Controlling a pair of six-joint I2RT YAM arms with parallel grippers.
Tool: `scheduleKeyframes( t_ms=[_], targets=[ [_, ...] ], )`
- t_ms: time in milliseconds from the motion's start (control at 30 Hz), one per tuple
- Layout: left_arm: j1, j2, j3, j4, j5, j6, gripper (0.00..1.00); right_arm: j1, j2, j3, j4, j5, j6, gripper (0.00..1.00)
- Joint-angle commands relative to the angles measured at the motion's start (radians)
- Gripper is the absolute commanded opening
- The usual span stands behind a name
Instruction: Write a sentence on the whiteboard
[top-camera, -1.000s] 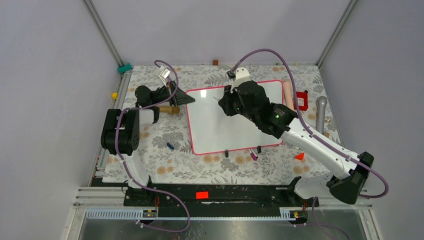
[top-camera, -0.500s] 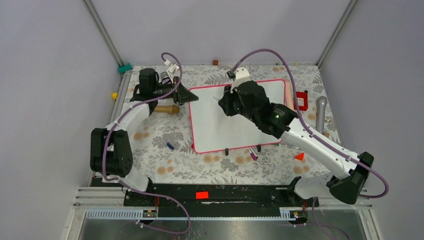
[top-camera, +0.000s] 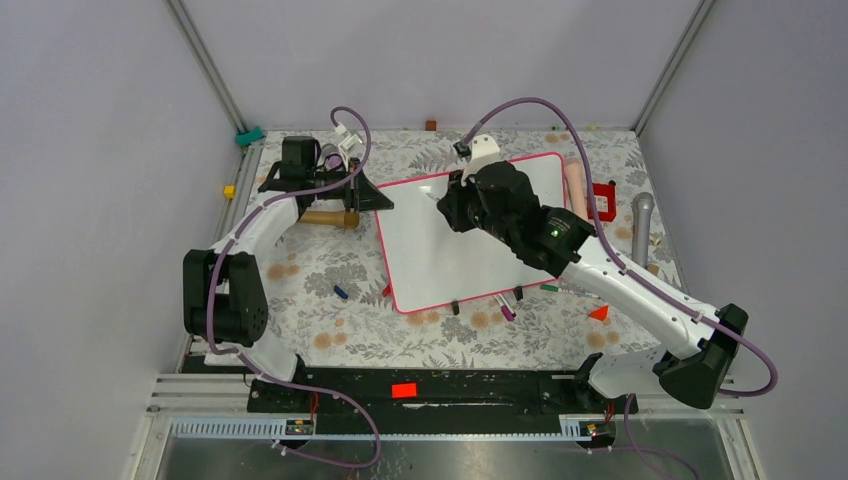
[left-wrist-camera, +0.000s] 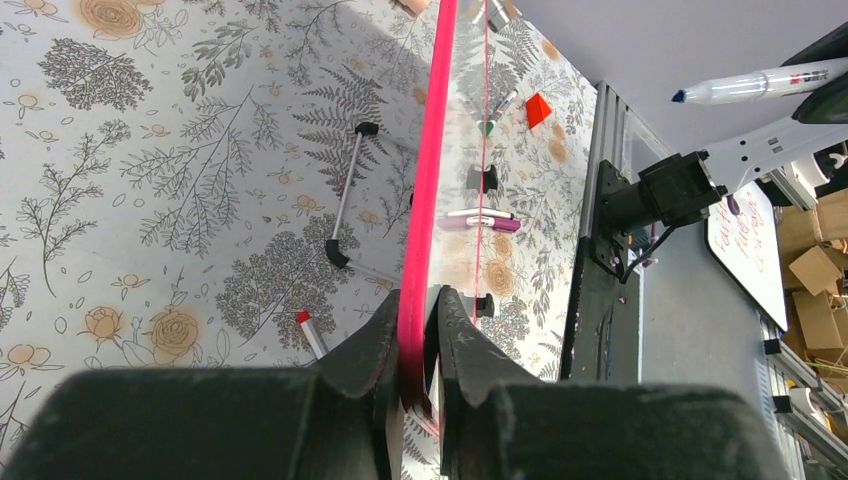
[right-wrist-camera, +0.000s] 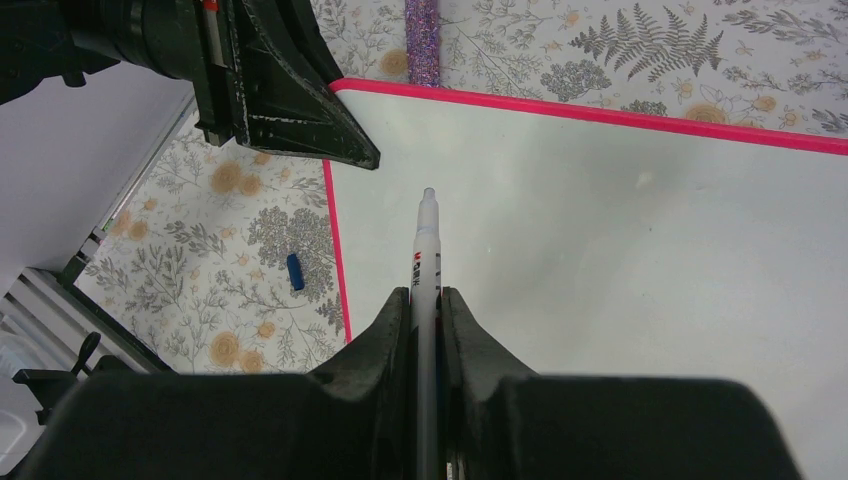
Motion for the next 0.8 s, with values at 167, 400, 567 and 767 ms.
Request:
scheduleKeyframes(
  t_ms=[167, 400, 567, 767],
  targets=[
    [-0.010, 0.079, 0.042, -0.089, -0.180, 0.245, 0.05, 0.039, 0.014, 0.025, 0.008, 0.099, -0.043, 0.00],
    [-0.025, 0.165, 0.155, -0.087, -0.140, 0.202, 0.05, 0.040, -0.003, 0.016, 0.012, 0.179, -0.071, 0.00],
    [-0.035, 0.194, 0.165, -0.087, -0.112, 0.225, 0.04, 0.039, -0.011, -0.003, 0.009, 0.188, -0.073, 0.00],
    [-0.049, 0.184, 0.187, -0.138, -0.092, 0.268, 0.04, 0.037, -0.018, -0.013, -0.008, 0.236, -0.074, 0.00]
  ],
)
